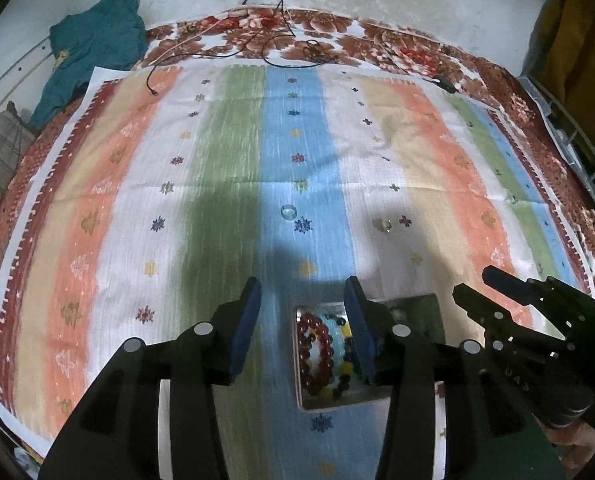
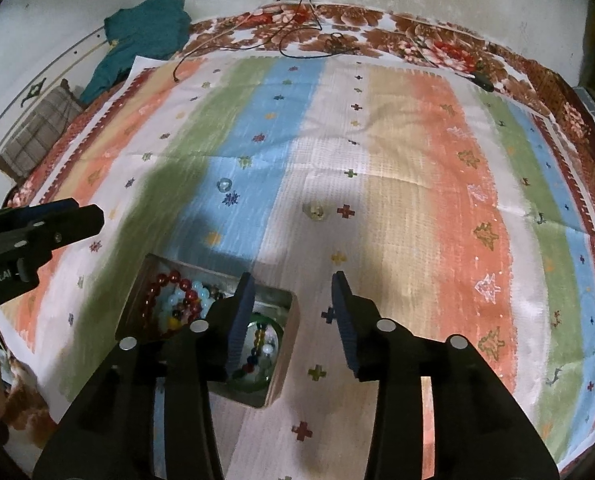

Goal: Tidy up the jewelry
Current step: 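Move both tools toward the clear ring and gold ring on the cloth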

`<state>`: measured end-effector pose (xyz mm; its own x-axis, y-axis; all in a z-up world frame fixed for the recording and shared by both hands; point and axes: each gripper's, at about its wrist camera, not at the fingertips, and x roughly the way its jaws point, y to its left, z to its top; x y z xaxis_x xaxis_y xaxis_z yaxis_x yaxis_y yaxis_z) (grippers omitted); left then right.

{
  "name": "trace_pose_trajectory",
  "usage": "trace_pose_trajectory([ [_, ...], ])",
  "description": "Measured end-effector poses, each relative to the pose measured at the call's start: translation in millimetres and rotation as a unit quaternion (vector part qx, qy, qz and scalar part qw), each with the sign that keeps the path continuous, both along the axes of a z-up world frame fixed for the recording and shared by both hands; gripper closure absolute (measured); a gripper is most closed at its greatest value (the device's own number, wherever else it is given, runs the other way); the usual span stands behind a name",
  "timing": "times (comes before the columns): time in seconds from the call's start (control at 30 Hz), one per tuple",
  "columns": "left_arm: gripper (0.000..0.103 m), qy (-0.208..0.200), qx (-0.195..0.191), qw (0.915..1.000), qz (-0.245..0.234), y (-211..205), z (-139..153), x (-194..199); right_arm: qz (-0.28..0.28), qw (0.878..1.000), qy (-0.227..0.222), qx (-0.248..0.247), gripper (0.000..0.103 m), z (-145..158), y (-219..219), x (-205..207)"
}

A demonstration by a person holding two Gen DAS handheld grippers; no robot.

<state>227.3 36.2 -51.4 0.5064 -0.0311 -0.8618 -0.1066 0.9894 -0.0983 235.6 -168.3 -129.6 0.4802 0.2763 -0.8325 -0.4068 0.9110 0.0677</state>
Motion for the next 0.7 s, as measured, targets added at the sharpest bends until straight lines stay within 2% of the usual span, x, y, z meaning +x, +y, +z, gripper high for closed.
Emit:
trace_pose_trajectory([
  [0.2, 0.060, 0.008, 0.004, 0.9999, -0.007, 0, -8, 16, -0.010, 1.000, 0.008, 0.006, 0.054, -2, 3, 11],
  [0.5, 0.060, 0.024, 0.011, 0.9996, 0.003, 6, -24, 47, -0.005, 1.000, 0.016, -0.018, 0.053, -19, 12, 29],
  [0.7, 0.060, 0.033, 0.020, 0.9993, -0.002, 6, -32, 61, -0.007, 1.000, 0.020, -0.017, 0.053, -25, 15, 45],
])
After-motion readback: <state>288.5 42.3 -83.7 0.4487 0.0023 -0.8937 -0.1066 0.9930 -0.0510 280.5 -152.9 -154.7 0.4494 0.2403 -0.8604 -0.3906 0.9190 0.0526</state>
